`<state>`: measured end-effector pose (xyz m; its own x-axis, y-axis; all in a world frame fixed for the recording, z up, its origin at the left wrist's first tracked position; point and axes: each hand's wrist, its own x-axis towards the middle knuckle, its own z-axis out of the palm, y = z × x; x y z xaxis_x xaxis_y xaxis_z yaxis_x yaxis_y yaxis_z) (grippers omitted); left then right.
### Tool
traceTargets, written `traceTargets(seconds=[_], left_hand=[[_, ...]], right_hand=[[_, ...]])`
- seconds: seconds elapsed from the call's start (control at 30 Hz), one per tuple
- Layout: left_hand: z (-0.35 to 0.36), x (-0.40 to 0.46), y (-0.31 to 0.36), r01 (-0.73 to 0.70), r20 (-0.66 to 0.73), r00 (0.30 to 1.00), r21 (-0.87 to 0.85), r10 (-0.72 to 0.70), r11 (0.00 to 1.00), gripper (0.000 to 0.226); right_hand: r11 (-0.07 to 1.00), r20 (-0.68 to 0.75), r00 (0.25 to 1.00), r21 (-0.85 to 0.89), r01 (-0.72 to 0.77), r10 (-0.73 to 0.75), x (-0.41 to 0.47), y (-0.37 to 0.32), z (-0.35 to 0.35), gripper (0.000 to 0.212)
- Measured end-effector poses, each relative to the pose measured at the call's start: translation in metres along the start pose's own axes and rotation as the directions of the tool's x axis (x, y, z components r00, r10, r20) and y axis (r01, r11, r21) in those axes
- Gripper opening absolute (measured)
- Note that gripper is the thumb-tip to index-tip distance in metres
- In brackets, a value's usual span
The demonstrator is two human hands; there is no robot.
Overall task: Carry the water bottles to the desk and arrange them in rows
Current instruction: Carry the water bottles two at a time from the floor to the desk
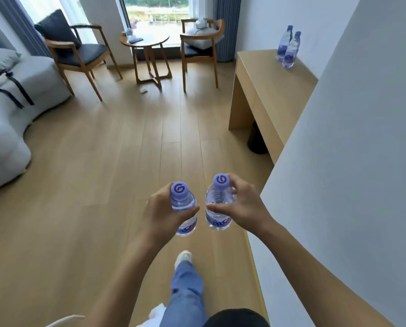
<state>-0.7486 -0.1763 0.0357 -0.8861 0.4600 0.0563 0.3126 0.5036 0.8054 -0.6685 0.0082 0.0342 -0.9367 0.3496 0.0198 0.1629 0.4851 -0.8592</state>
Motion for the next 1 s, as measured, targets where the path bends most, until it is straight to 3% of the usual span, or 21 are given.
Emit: traceTargets(seconds=[0.43,1.0], left_hand=[[-0.003,0.341,-0.018,-0.202,0.188,0.963,0.039,0.191,0.979,0.032],[0.143,0.709,0.072,-0.333,0.382,0.868,-0.024,0.317,0.943,0.029]], right_hand=[[0.989,-0.205,0.967,0.029,-0.148,0.151,0.284,0.006,-0.022,0.053],[0.968,-0.414,0.875,0.089,-0.235,0.250,0.586,0.110,-0.174,0.050]])
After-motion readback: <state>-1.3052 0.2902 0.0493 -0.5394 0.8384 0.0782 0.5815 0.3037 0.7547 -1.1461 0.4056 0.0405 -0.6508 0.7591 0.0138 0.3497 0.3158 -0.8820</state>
